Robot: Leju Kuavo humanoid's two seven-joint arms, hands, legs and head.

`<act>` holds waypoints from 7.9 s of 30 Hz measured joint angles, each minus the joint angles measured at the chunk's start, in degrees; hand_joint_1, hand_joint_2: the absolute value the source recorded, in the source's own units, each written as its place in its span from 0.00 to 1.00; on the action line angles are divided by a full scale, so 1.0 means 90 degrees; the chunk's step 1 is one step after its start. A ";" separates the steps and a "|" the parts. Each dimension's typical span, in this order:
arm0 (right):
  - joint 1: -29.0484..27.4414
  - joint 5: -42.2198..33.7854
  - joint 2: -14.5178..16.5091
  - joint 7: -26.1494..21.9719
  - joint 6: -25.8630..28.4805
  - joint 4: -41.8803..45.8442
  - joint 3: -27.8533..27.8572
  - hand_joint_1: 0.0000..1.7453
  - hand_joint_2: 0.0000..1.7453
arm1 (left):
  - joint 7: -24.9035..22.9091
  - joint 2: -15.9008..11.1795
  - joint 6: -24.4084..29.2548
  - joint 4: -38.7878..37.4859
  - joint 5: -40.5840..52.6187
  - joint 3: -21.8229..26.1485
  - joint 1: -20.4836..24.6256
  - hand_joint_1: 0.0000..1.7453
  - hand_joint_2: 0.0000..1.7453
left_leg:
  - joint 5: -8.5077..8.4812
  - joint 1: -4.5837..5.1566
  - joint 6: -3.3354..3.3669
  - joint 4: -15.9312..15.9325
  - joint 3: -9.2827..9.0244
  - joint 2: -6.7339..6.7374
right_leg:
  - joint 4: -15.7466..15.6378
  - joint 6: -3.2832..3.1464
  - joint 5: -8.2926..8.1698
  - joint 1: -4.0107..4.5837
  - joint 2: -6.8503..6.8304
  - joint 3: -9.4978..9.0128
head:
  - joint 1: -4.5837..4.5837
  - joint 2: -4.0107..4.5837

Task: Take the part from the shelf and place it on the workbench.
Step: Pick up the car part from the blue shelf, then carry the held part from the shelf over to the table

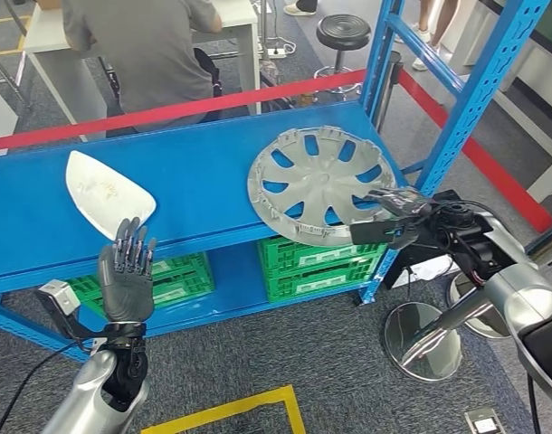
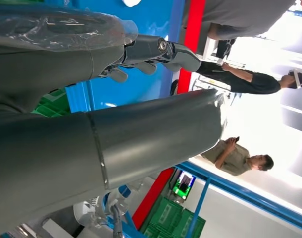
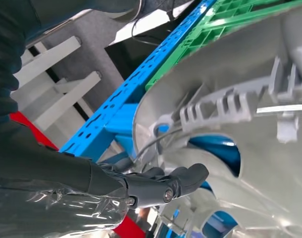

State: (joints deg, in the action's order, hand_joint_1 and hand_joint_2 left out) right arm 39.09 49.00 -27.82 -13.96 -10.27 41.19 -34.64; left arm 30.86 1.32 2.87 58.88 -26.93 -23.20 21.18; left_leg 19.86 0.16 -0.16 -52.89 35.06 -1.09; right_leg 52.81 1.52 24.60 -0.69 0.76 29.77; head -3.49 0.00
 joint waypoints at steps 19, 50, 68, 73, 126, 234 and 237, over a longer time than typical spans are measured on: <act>0.0307 0.0508 0.0212 -0.0533 0.0057 -0.0184 -0.0166 0.00 1.00 | -0.0012 0.0065 0.0110 -0.0008 -0.0121 -0.0141 0.0046 0.00 0.00 | 0.0000 -0.0001 0.0000 0.0005 0.0000 0.0000 | 0.0000 0.0000 0.0001 0.0003 -0.0001 0.0003 | -0.0001 0.0000; 0.0455 0.0471 0.1033 -0.1009 0.0129 -0.1232 -0.0498 1.00 1.00 | 0.0178 0.0161 0.0009 -0.0420 -0.0212 -0.0198 0.0357 0.00 0.00 | 0.0004 -0.0016 0.0002 0.0008 -0.0058 0.0040 | -0.0002 -0.0007 -0.0002 0.0016 0.0029 -0.0036 | 0.0003 0.0000; 0.0468 0.0297 0.1112 -0.0866 0.0457 -0.1316 -0.0522 1.00 1.00 | 0.0192 0.0164 0.0009 -0.0512 -0.0254 -0.0205 0.0366 0.00 0.00 | 0.0004 -0.0016 0.0003 0.0005 -0.0064 0.0041 | -0.0002 -0.0009 -0.0004 0.0016 0.0025 -0.0044 | 0.0014 0.0000; 0.0470 0.0149 0.1112 -0.0868 0.0514 -0.1327 -0.0517 1.00 1.00 | 0.0194 0.0165 0.0015 -0.0519 -0.0257 -0.0205 0.0367 0.00 0.00 | 0.0004 -0.0016 0.0003 0.0006 -0.0063 0.0041 | -0.0001 -0.0009 -0.0004 0.0016 0.0025 -0.0044 | 0.0013 0.0000; -0.0012 -0.5238 0.0929 0.0348 -0.0452 0.2991 0.1380 1.00 1.00 | 0.0222 0.0180 0.0122 -0.0526 -0.0216 -0.0321 0.0267 0.00 0.00 | 0.0003 -0.0015 0.0004 0.0002 0.0014 0.0028 | 0.0005 -0.0008 -0.0003 0.0016 0.0015 0.0026 | 0.0015 0.0000; -0.1011 -0.5765 0.1316 0.1092 0.0551 0.6306 0.1131 1.00 1.00 | 0.0372 0.0176 0.0203 -0.0454 -0.0038 -0.0361 0.0290 0.00 1.00 | 0.0002 -0.0015 0.0004 0.0003 0.0011 0.0029 | 0.0006 -0.0009 -0.0004 0.0015 0.0013 0.0025 | 0.0014 0.0000; -0.1011 -0.5765 0.1316 0.1092 0.0551 0.6317 0.1131 1.00 1.00 | 0.0372 0.0176 0.0204 -0.0454 -0.0038 -0.0361 0.0290 0.00 1.00 | 0.0002 -0.0015 0.0004 0.0003 0.0011 0.0029 | 0.0006 -0.0009 -0.0004 0.0015 0.0013 0.0025 | 0.0014 0.0000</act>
State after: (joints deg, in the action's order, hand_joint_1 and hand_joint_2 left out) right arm 29.99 -2.89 -15.97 -4.13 -5.31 98.05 -24.46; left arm 34.21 2.91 4.70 54.80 -27.27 -26.45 23.79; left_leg 19.88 0.02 -0.12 -52.87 35.15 -0.83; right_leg 52.86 1.44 24.57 -0.55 0.88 29.99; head -3.36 0.00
